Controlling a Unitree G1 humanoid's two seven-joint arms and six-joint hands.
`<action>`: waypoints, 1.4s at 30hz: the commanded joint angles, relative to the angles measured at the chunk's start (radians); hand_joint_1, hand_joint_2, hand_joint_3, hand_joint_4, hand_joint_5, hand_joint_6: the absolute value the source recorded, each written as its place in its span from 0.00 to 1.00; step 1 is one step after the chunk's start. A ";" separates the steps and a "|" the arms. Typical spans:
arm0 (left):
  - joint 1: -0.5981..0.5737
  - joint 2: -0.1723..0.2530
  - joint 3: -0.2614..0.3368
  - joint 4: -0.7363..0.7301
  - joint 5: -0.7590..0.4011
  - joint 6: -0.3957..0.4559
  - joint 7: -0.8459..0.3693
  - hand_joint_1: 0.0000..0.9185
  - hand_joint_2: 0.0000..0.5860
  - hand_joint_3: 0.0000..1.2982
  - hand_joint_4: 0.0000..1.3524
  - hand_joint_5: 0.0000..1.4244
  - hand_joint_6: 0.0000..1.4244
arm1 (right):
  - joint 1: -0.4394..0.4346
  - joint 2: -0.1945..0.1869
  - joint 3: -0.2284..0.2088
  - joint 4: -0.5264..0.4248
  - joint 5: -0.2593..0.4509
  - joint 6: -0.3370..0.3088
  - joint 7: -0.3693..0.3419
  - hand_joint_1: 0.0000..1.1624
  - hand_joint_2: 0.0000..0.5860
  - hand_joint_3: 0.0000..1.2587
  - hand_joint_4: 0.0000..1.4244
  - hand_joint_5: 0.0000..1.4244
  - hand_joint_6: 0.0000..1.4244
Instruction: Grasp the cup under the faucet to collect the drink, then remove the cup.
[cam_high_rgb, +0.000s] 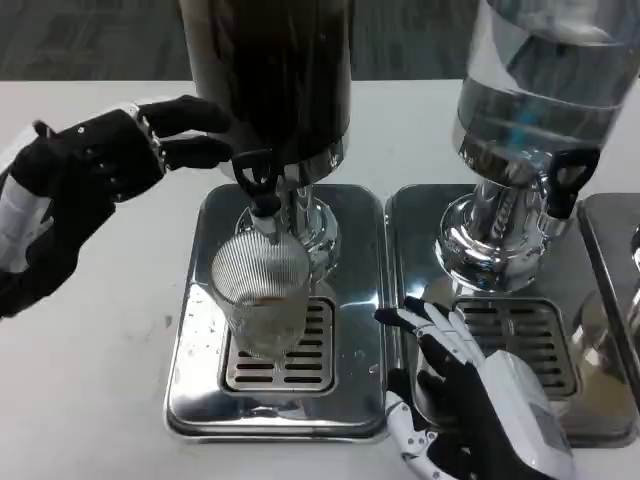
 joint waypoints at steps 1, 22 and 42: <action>-0.039 -0.015 0.012 0.019 0.014 0.047 -0.048 0.00 0.06 0.24 0.17 0.20 0.16 | -0.005 0.010 -0.001 0.015 0.004 -0.007 -0.021 0.45 1.00 0.17 0.05 0.02 0.10; -0.147 -0.058 -0.008 0.104 0.108 0.095 -0.158 0.00 0.06 0.18 0.08 0.13 0.09 | -0.009 0.039 0.023 0.046 -0.007 -0.001 -0.069 0.46 1.00 0.17 0.05 0.02 0.10; -0.134 -0.060 -0.030 0.077 0.161 0.059 -0.205 0.00 0.07 0.20 0.11 0.15 0.10 | -0.010 0.033 0.010 0.037 0.007 0.003 -0.052 0.46 1.00 0.17 0.05 0.02 0.10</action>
